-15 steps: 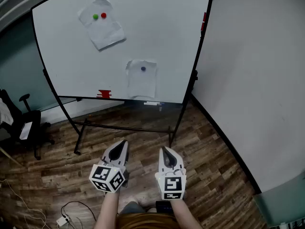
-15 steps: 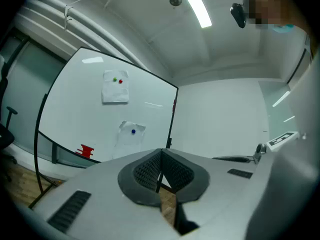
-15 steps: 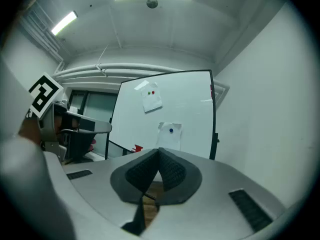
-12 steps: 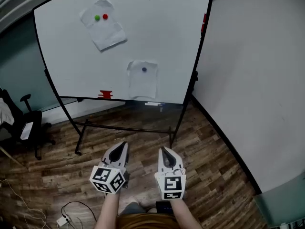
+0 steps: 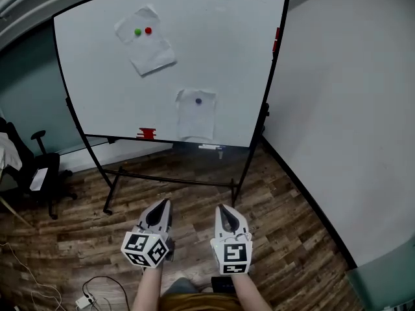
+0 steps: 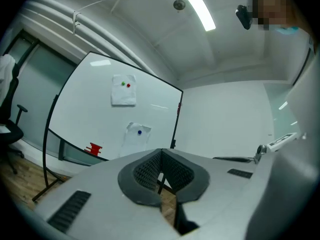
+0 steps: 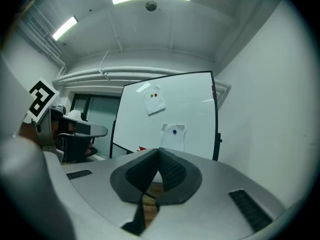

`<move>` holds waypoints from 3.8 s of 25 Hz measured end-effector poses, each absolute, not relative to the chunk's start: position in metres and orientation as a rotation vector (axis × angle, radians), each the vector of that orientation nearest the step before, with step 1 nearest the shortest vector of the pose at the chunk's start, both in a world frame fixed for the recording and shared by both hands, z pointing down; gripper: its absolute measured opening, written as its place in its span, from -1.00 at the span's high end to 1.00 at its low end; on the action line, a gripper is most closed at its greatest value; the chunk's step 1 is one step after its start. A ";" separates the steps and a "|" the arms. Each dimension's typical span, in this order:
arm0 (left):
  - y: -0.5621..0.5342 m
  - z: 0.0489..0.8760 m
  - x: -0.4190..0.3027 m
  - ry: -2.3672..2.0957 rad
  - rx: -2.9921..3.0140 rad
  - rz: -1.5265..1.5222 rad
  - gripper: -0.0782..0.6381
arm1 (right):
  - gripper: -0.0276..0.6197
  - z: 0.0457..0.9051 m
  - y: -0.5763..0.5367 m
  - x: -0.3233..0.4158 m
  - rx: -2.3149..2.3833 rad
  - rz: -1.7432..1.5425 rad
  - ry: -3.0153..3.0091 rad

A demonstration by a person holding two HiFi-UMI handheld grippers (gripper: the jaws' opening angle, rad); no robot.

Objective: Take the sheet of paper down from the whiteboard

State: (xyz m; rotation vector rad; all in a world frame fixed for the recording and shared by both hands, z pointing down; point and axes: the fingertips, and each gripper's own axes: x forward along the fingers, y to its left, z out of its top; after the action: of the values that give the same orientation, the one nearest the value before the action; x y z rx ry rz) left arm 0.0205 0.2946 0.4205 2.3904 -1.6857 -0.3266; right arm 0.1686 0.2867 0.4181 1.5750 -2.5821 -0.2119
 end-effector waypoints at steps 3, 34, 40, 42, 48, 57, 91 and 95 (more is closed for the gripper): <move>0.294 0.418 0.015 -1.708 2.365 -0.342 0.72 | 0.88 0.415 0.285 0.170 1.583 -0.204 -2.601; -0.106 0.426 -0.080 -1.563 2.398 -0.319 0.45 | 0.52 0.408 -0.105 0.052 1.645 -0.257 -2.471; -0.165 0.432 -0.084 -1.456 2.443 -0.316 0.44 | 0.52 0.413 -0.157 0.044 1.722 -0.236 -2.402; -0.173 0.432 -0.083 -1.431 2.449 -0.327 0.44 | 0.51 0.416 -0.165 0.041 1.726 -0.234 -2.388; -0.191 0.428 -0.076 -1.382 2.492 -0.320 0.43 | 0.49 0.411 -0.182 0.039 1.765 -0.248 -2.364; -0.206 0.427 -0.071 -1.358 2.521 -0.292 0.43 | 0.47 0.414 -0.201 0.036 1.776 -0.245 -2.372; -0.230 0.422 -0.062 -1.381 2.581 -0.244 0.71 | 0.49 0.396 -0.238 0.034 1.820 -0.464 -2.316; -0.230 0.423 -0.063 -1.364 2.546 -0.280 0.71 | 0.49 0.396 -0.237 0.033 1.804 -0.474 -2.327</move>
State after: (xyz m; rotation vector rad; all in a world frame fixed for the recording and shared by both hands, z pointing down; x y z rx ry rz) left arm -0.0626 -0.2304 0.4226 2.5464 -1.3639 -0.2799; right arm 0.0335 -0.2375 0.3962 1.8037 -2.3273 -0.4745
